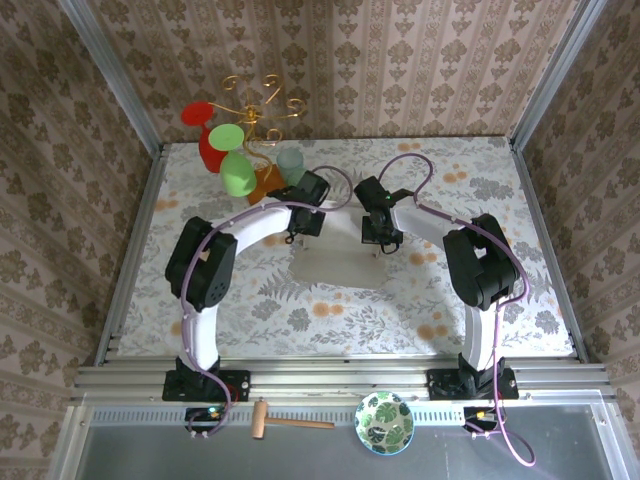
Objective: Fold the paper box
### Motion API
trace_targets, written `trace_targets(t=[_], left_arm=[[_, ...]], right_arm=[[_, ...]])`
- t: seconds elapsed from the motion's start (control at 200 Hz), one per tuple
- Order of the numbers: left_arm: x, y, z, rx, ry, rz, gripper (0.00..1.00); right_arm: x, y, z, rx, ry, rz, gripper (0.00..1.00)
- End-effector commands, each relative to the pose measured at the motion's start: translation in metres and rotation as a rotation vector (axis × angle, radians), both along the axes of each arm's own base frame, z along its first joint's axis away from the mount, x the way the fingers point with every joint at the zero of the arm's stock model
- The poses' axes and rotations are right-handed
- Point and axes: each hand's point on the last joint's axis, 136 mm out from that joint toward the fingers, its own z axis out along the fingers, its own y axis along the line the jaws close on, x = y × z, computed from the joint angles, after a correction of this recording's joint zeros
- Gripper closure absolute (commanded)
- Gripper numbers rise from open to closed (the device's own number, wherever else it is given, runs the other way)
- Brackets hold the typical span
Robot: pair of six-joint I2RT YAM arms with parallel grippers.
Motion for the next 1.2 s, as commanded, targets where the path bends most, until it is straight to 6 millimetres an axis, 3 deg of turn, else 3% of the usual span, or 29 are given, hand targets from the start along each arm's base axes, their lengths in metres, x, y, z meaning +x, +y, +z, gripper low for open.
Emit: trace_targets(t=[0.0, 0.085, 0.165, 0.23, 0.315, 0.42, 0.72, 0.87, 1.065, 1.195], left_arm=[[0.0, 0.018, -0.003, 0.149, -0.03, 0.044, 1.0], [-0.002, 0.017, -0.003, 0.132, -0.02, 0.053, 1.0], [-0.004, 0.013, 0.006, 0.087, -0.021, 0.057, 0.75], [-0.006, 0.006, 0.018, 0.02, -0.027, 0.047, 0.63], [-0.012, 0.001, 0.029, -0.074, -0.007, 0.053, 0.58], [-0.021, 0.001, 0.028, -0.184, 0.049, 0.076, 0.55], [-0.035, -0.003, 0.004, -0.238, 0.144, 0.053, 0.6], [-0.044, 0.002, -0.015, -0.18, 0.18, 0.057, 0.64], [-0.049, 0.01, -0.032, -0.136, 0.191, 0.062, 0.81], [-0.05, 0.013, -0.04, -0.075, 0.185, 0.053, 0.88]], right_arm=[[-0.01, -0.007, -0.013, -0.032, 0.063, -0.009, 1.0], [-0.01, -0.007, -0.013, -0.031, 0.064, -0.01, 1.0], [-0.011, -0.008, -0.013, -0.034, 0.067, -0.008, 1.0], [-0.011, -0.009, -0.014, -0.035, 0.07, -0.011, 1.0], [-0.013, -0.009, -0.016, -0.041, 0.079, -0.01, 1.0], [-0.012, -0.01, -0.017, -0.044, 0.08, -0.009, 1.0], [-0.011, -0.008, -0.016, -0.04, 0.084, -0.004, 1.0], [-0.013, -0.01, -0.018, -0.039, 0.093, -0.005, 1.0], [-0.013, -0.009, -0.019, -0.032, 0.095, -0.002, 1.0], [-0.013, -0.008, -0.019, -0.029, 0.1, -0.001, 1.0]])
